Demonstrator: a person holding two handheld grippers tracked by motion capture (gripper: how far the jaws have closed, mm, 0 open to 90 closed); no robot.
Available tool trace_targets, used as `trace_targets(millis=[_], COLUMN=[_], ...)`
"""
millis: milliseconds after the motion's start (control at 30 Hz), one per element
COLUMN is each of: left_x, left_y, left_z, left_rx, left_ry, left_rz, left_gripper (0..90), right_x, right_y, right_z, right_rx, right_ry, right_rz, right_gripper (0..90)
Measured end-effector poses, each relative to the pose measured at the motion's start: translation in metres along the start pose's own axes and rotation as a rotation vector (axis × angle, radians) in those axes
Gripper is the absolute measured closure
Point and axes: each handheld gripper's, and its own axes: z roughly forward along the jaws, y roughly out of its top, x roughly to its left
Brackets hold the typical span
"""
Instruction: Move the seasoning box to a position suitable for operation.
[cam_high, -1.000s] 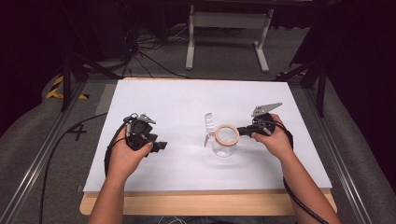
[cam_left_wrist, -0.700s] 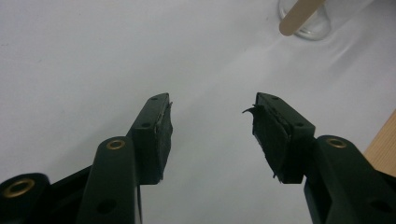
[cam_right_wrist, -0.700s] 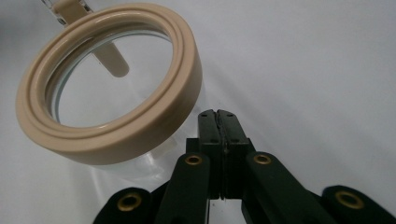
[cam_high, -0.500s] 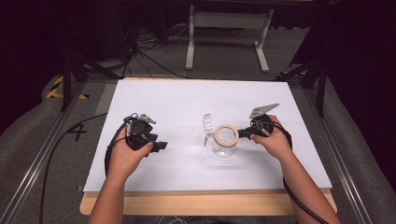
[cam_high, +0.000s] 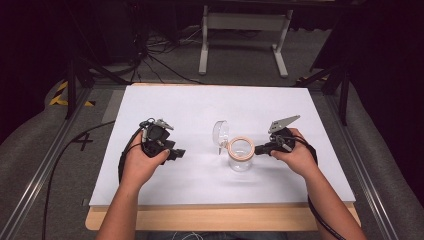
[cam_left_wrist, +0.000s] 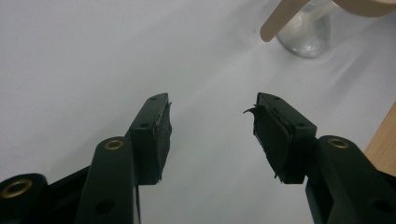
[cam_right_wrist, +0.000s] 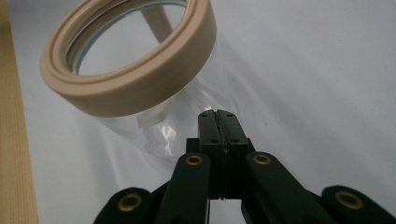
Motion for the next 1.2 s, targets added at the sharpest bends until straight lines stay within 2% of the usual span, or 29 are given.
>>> trace_targets(millis=[667,1100,1200], left_x=[-0.005,-0.005,-0.005], left_y=[0.021,0.021,0.021], left_z=[0.014,0.015,0.014], left_rx=[0.012,0.007,0.007], left_ry=[-0.043,-0.046,-0.048], left_rz=[0.051,0.047,0.048], left_gripper=[46.6,46.5,46.5], right_x=[0.033,0.052,0.054], right_y=[-0.008,-0.002,-0.003], right_z=[-0.001,0.009,0.012], right_rx=[0.097,0.123,0.148], right_ry=[0.046,0.120,0.128], right_rz=[-0.057,-0.113,-0.124], right_gripper=[90.0,90.0,90.0])
